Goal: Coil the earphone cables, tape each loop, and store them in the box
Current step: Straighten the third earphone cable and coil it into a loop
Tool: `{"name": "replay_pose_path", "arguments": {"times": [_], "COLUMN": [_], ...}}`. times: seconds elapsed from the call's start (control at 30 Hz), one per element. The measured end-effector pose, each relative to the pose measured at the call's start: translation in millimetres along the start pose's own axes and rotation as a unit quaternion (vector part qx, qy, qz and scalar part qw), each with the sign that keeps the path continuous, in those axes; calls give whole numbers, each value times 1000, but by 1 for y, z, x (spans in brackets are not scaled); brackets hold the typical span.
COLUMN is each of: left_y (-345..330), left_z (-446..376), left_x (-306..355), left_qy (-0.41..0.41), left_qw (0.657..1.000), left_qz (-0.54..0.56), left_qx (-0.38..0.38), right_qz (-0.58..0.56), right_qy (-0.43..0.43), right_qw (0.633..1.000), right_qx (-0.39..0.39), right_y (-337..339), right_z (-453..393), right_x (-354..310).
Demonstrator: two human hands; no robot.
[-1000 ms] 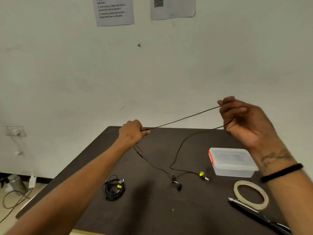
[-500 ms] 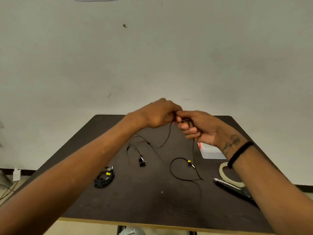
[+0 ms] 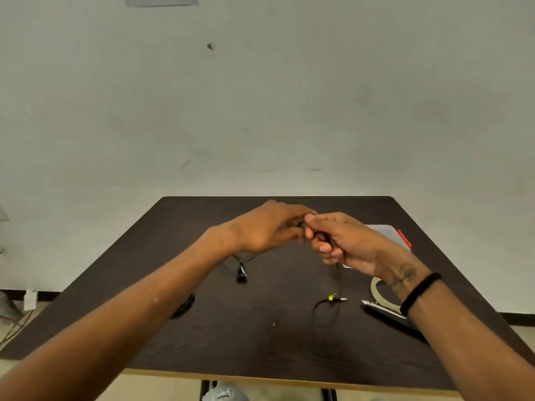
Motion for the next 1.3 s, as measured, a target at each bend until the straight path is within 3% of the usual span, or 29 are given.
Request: {"name": "replay_pose_path", "arguments": {"times": [0.1, 0.2, 0.27, 0.37, 0.47, 0.63, 0.8, 0.9, 1.0, 1.07, 1.17, 1.2, 1.3], "left_y": [19, 50, 49, 4, -37, -21, -24, -43, -74, -91, -90, -84, -60], "left_z": [5, 21, 34, 28, 13, 19, 23, 19, 13, 12, 9, 9, 16], "left_x": [-16, -60, -72, -38, 0, -20, -53, -56, -39, -19, 2, 10, 26], "left_qy": [30, 181, 250, 86, -5, 59, 208, 230, 171, 115, 67, 52, 51], "left_qw": [995, 968, 948, 993, 999, 987, 958, 959, 981, 992, 998, 999, 988], "left_qz": [-71, -144, -184, -80, 12, 49, 16, -12, -60, -54, -15, 3, 136], "left_qx": [57, 100, 74, 21, 45, 143, 196, 165, 72, 27, 16, 9, -42], "right_qz": [-4, 2, -4, -46, -93, -168, -234, -365, -439, -427, -363, -299, 60], "right_qy": [-1, -15, -21, -18, -9, -5, -49, -30, 41, 76, 155, 175, 194], "right_qw": [1000, 1000, 1000, 999, 996, 986, 971, 930, 898, 900, 904, 914, 925], "right_qx": [4, 4, 6, 5, -4, 1, -19, -12, -5, 46, 163, 212, 322], "right_y": [4, 14, 15, 7, -6, -7, -24, -33, -29, -25, -17, -13, -3], "right_z": [7, 21, 27, 25, 17, 23, 36, 35, 30, 23, 9, 7, 14], "right_x": [-2, 8, 18, 27, 24, 22, 36, 34, 14, 1, -6, -3, 7]}}
Point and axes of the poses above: each hand's wrist, its own z-axis away from the middle knuckle, its own y-axis out of the back of the hand, x = y × z, the point moved 4 cm from there along -z, towards the middle knuckle, and after that the axes turned 8 degrees about -x, right-handed, at the moved point
